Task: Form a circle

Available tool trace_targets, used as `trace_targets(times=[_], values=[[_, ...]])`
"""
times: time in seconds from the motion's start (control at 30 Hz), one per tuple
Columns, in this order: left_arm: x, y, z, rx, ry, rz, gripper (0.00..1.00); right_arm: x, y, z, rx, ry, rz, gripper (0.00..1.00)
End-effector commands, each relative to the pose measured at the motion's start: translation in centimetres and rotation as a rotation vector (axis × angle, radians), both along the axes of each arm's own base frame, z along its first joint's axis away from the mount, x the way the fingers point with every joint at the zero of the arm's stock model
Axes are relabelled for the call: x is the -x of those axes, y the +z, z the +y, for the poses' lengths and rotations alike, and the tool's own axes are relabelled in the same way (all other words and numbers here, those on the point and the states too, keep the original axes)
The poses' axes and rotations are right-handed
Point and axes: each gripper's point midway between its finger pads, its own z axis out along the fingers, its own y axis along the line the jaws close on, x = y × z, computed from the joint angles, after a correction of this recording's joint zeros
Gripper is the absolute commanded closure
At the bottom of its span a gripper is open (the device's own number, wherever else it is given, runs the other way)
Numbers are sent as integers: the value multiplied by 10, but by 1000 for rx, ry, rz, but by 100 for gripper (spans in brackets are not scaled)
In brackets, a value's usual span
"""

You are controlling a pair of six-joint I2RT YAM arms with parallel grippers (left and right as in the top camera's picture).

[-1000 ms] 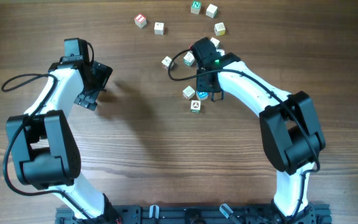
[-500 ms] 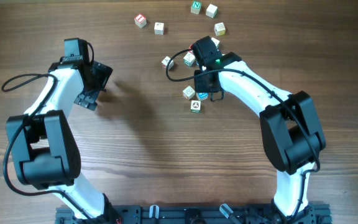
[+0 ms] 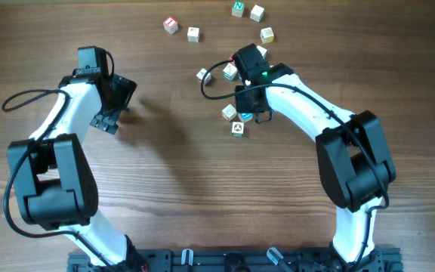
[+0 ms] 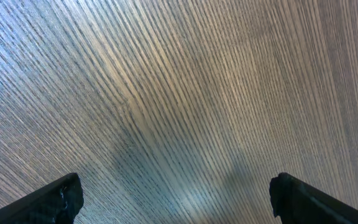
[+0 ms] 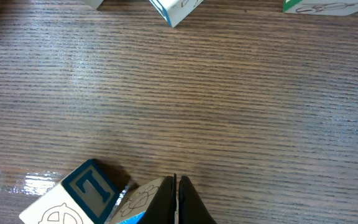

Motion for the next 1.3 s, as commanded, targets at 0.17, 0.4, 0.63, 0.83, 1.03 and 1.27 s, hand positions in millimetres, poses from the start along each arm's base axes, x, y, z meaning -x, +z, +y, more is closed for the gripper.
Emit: trace_targets(times=[0.17,0.4,0.63,0.83,1.03,1.27], values=[[0,-4,0,4,10,10,0,-1,4,5,-17,23,-8,96],[0,-4,0,4,10,10,0,-3,5,6,-22,24,-16,95],[0,-4,0,4,10,10,0,-2,5,10,-40,49,-11,95],[0,-4,0,4,10,10,0,-3,6,10,-36,45,-16,95],[0,-4,0,4,10,10,0,-9,6,-17,59,-147,-56,96],[0,-4,0,4,10,10,0,4,2,-17,56,-143,3,95]])
